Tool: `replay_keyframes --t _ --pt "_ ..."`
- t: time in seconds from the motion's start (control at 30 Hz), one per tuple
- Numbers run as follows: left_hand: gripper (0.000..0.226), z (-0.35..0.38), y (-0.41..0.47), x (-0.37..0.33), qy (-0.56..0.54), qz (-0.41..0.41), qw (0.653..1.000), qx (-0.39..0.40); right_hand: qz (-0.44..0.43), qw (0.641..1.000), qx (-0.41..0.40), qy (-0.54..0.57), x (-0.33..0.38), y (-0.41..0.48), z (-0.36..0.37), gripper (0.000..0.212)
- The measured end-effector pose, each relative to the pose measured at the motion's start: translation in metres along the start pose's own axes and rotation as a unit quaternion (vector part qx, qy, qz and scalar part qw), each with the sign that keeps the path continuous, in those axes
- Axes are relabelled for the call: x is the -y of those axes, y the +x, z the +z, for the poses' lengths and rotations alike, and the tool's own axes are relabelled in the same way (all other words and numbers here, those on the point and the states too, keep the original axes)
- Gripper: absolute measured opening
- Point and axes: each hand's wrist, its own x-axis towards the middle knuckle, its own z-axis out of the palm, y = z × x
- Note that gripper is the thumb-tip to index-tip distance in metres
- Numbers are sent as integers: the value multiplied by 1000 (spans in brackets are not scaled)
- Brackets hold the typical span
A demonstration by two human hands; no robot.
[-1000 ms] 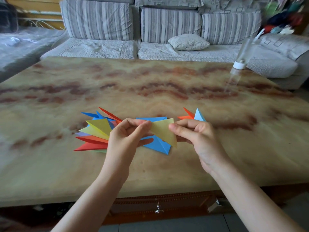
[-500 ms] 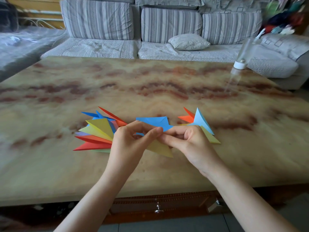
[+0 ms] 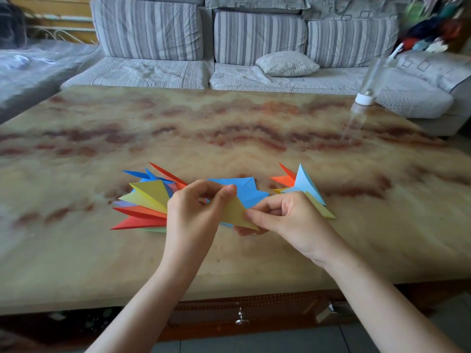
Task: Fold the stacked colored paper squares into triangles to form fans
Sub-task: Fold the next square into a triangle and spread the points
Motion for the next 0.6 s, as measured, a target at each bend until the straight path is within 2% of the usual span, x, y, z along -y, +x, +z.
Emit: replay_keyframes --t 0.6 --pt "16 4 2 0 42 -8 999 -23 15 998 13 -63 9 -5 -5 16"
